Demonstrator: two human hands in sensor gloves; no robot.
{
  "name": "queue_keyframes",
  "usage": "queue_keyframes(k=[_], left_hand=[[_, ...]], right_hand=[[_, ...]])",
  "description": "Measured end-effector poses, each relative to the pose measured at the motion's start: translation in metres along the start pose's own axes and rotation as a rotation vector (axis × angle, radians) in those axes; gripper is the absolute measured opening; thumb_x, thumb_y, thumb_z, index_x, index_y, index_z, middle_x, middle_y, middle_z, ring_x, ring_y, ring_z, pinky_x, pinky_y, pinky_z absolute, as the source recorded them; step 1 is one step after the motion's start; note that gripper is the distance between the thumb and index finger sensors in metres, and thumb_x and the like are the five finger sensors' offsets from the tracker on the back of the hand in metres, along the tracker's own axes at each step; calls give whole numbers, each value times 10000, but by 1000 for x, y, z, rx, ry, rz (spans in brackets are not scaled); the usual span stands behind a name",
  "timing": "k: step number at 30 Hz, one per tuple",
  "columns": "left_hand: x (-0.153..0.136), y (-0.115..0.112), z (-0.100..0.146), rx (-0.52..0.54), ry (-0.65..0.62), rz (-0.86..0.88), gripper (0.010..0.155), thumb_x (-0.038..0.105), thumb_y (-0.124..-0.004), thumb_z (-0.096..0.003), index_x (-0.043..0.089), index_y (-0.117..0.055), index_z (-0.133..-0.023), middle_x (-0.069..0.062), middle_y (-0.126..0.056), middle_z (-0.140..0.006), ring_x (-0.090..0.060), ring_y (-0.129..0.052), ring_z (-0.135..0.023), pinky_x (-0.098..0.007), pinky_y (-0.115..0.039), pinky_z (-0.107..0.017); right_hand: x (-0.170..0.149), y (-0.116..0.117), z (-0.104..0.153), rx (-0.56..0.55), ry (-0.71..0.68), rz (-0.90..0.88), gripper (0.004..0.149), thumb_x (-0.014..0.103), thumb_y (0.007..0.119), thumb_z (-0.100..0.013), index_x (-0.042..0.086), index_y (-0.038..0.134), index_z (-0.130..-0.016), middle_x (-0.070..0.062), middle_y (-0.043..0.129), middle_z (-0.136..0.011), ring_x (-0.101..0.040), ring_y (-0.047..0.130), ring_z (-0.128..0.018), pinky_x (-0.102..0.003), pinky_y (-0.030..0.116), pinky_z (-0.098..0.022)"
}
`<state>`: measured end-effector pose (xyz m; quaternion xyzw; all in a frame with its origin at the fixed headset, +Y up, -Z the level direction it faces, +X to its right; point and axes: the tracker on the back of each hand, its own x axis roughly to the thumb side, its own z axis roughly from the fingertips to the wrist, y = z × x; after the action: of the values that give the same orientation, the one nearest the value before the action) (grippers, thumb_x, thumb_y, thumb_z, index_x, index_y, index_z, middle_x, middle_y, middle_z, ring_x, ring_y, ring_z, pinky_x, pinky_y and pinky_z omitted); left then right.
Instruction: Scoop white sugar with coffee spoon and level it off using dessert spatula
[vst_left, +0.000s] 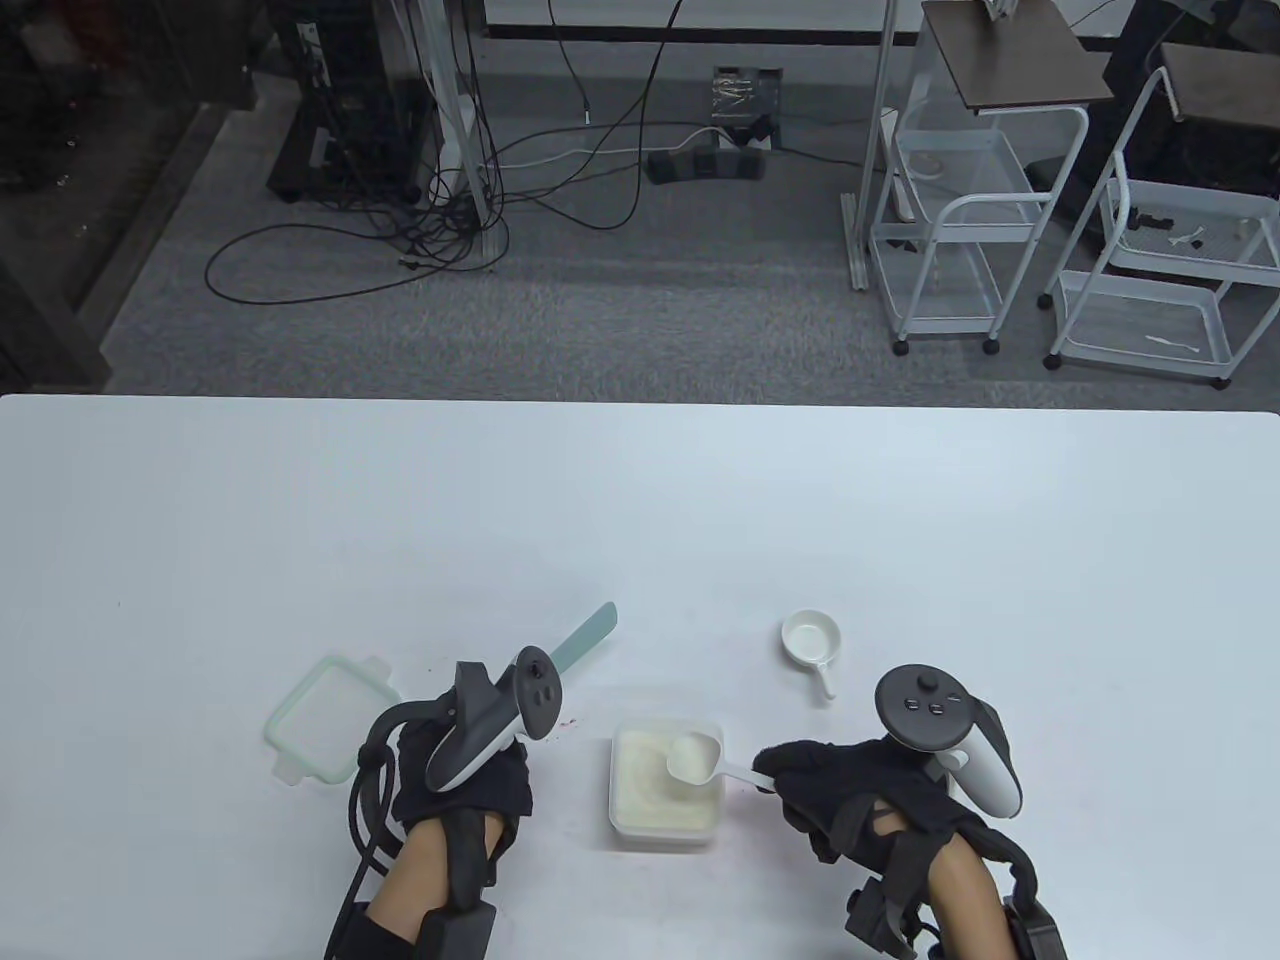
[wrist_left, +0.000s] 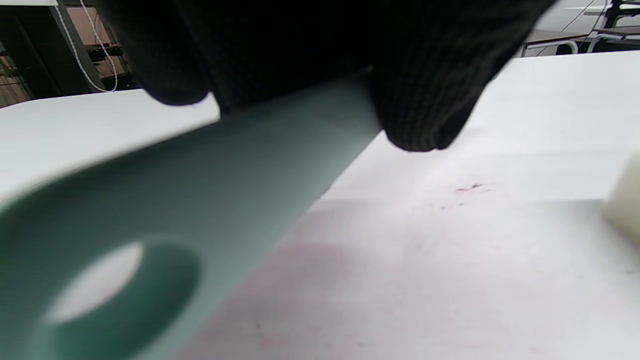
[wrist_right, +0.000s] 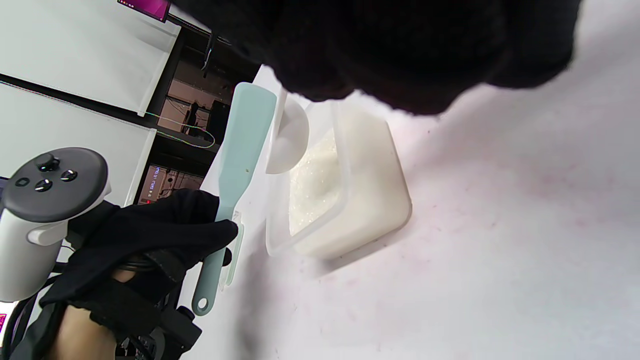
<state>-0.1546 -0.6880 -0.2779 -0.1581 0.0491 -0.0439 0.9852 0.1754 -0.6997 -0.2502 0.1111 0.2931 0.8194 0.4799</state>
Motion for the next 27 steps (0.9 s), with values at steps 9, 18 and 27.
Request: queue_keyframes(k=[9,18,27], left_hand=[[-6,-9,-9,-45,38,-16,553,474,-934,-424,191,-837,-889,-3,-1015,-766,-95,-1145,-501,-409,-858,-587],[-5,-20,-15,-83,67,-55,551,483,-922,-431,190,-834,-890,-2,-1010,-770,-90,-1147,-505,-405,-860,-586],[0,-26,-16,-101,88,-99,542,510,-905,-439,194,-847,-875,12,-1016,-757,-95,-1147,-493,-411,-861,-584]], right_hand=[[0,1,0,0,6,5,449,201,712,-504,14,747,-910,-119,919,-469,-192,929,-250,-500,840,-376],[0,1,-1,5,14,7,448,201,712,-505,14,747,-910,-120,918,-471,-194,929,-251,-501,839,-377],[0,2,-2,10,19,15,447,201,712,-506,16,745,-911,-119,918,-472,-194,929,-252,-501,839,-378]])
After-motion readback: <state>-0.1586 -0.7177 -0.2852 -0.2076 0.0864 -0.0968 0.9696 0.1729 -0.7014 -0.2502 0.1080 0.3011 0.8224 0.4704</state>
